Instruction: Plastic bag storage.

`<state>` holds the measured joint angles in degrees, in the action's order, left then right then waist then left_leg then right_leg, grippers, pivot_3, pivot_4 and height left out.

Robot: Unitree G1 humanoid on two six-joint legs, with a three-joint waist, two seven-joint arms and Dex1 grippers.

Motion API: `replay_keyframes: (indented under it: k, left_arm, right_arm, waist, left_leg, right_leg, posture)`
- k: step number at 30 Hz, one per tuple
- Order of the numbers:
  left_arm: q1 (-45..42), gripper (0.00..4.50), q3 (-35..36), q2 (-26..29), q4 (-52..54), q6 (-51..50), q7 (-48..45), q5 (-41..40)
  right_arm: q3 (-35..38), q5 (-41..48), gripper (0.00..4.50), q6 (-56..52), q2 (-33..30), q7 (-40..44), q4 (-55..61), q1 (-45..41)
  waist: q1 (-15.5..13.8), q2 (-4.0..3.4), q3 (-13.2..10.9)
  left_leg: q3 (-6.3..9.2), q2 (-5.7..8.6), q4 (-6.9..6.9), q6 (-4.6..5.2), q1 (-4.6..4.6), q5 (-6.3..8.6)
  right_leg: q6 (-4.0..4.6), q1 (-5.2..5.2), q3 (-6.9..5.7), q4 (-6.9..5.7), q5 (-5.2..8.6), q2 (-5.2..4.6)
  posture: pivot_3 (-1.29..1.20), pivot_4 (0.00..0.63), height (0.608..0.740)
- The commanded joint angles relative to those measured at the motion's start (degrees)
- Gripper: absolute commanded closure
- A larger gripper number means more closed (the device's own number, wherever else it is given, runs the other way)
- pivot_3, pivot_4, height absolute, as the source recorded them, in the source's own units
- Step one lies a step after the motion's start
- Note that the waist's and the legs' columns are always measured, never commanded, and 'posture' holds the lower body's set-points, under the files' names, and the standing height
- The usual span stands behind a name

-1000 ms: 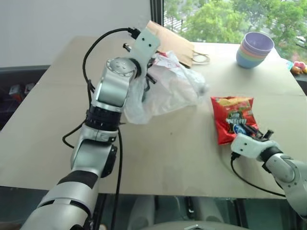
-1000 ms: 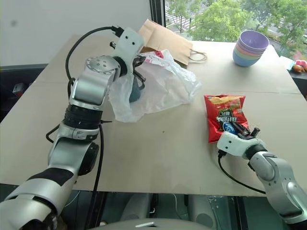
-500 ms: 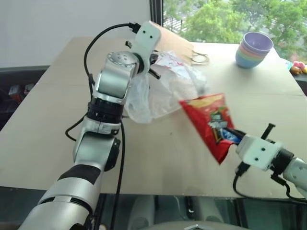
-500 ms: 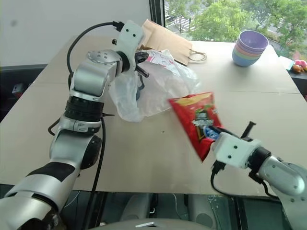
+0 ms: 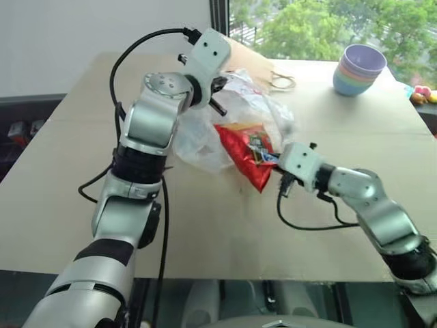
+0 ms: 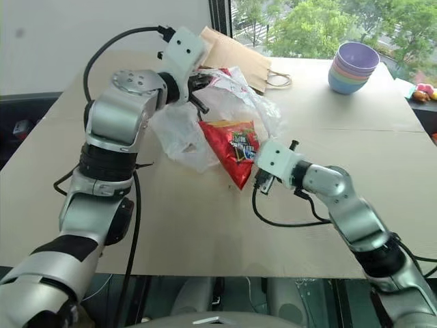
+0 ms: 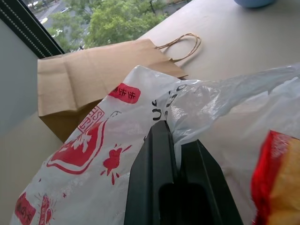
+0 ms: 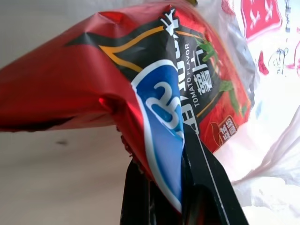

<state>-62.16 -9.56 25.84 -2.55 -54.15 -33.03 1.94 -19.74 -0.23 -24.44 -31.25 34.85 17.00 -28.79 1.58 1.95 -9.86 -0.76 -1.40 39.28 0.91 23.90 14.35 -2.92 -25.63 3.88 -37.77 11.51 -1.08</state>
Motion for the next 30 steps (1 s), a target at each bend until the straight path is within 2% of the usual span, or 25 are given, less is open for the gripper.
replay_keyframes:
  k: [1,6,8,11,14,15,18,20,22,25,30]
  left_arm:
    - [0.62,4.5,0.75,1.52,6.99,-4.27,-1.9,-2.26]
    - [2.28,4.5,1.01,1.9,10.44,-9.05,-2.79,-5.08]
    - [2.31,4.5,1.87,1.42,10.91,-11.08,-2.58,-6.42]
    - [2.46,4.5,2.43,0.99,11.86,-13.59,-2.42,-8.26]
    - [2.91,4.5,4.26,-0.63,12.44,-16.71,-1.15,-10.27]
    - [3.11,4.5,4.96,-1.09,12.56,-17.48,-0.54,-10.75]
    - [3.55,4.5,6.64,-2.04,12.44,-18.47,1.05,-11.65]
    - [3.93,4.5,8.26,-2.81,11.3,-18.0,2.51,-11.81]
    - [4.39,4.5,8.91,-2.94,10.36,-16.71,3.59,-11.79]
    - [5.68,4.5,8.44,-2.24,9.46,-13.07,4.73,-11.15]
    - [8.28,4.5,11.57,-4.32,7.03,-3.26,5.63,-12.91]
  right_arm:
    - [-2.25,-5.44,4.46,7.11,2.45,-0.68,-11.11,-7.4]
    - [-5.2,-11.9,4.46,15.19,14.22,-8.19,-34.79,-20.71]
    - [-5.98,-15.38,4.46,17.62,19.42,-14.61,-47.95,-27.48]
    - [-4.02,-14.67,4.46,22.07,25.19,-16.75,-64.76,-35.44]
    - [-2.06,-13.35,3.66,27.28,28.42,-17.39,-72.63,-39.05]
    - [-0.4,-11.88,3.12,29.11,29.52,-17.3,-72.98,-39.35]
    - [2.08,-11.54,1.84,31.41,30.46,-19.73,-72.26,-38.92]
    - [4.7,-7.65,0.88,27.4,29.4,-13.61,-66.48,-35.56]
    - [4.82,-7.64,0.06,25.47,27.44,-11.05,-59.09,-31.6]
    - [4.46,-7.65,0.06,17.54,24.39,-8.64,-41.93,-23.17]
    - [8.07,-6.11,0.06,-1.69,19.88,-7.8,-11.41,-9.58]
  waist:
    - [0.18,-0.01,-0.01]
    - [1.16,-0.01,-0.02]
    - [1.52,-0.06,-0.04]
    - [1.92,-0.06,-0.05]
    - [1.74,-0.06,-0.04]
    - [1.74,-0.06,-0.04]
    - [2.03,-0.08,-0.06]
    - [1.98,-0.08,-0.06]
    - [1.82,-0.08,-0.06]
    - [1.77,-0.09,-0.06]
    - [1.37,-0.1,-0.05]
  left_leg:
    - [-0.01,0.0,0.0,0.0,0.0,0.0]
    - [0.02,-0.02,-0.08,0.0,-0.09,0.0]
    - [-0.01,-0.04,-0.1,-0.01,-0.15,0.0]
    - [0.01,-0.05,-0.1,-0.02,-0.15,-0.01]
    - [0.07,0.0,-0.14,-0.03,-0.1,-0.01]
    - [0.09,0.02,-0.16,-0.03,-0.07,0.0]
    - [0.35,0.05,-0.24,-0.05,-0.06,0.0]
    - [0.44,0.06,-0.31,-0.06,-0.06,0.01]
    - [0.56,0.08,-0.33,-0.06,-0.06,0.01]
    - [0.59,0.13,-0.32,-0.05,-0.07,0.01]
    - [0.65,0.16,-0.31,-0.06,-0.06,0.0]
  right_leg:
    - [0.0,0.0,0.0,0.01,0.0,-0.01]
    - [0.02,-0.01,0.0,-0.11,-0.01,0.02]
    - [0.03,-0.01,0.05,-0.13,-0.01,0.05]
    - [0.04,-0.04,0.05,-0.2,-0.02,0.04]
    - [0.04,-0.02,-0.01,-0.15,-0.03,-0.06]
    - [0.04,-0.03,-0.02,-0.11,-0.04,-0.09]
    - [0.03,-0.06,0.0,-0.1,-0.04,-0.17]
    - [0.03,-0.07,-0.04,-0.11,-0.04,-0.17]
    - [0.04,-0.04,-0.14,-0.12,-0.04,-0.19]
    - [0.03,-0.04,-0.16,-0.19,-0.04,-0.25]
    - [0.03,-0.05,-0.19,-0.21,-0.04,-0.27]
  posture:
    - [0.0,0.15,0.74]
    - [0.0,0.15,0.74]
    - [0.0,0.15,0.74]
    - [0.0,0.15,0.74]
    - [0.0,0.15,0.74]
    - [0.0,0.15,0.74]
    - [0.0,0.15,0.74]
    - [0.0,0.15,0.74]
    - [0.0,0.15,0.74]
    - [0.0,0.15,0.74]
    - [0.0,0.15,0.74]
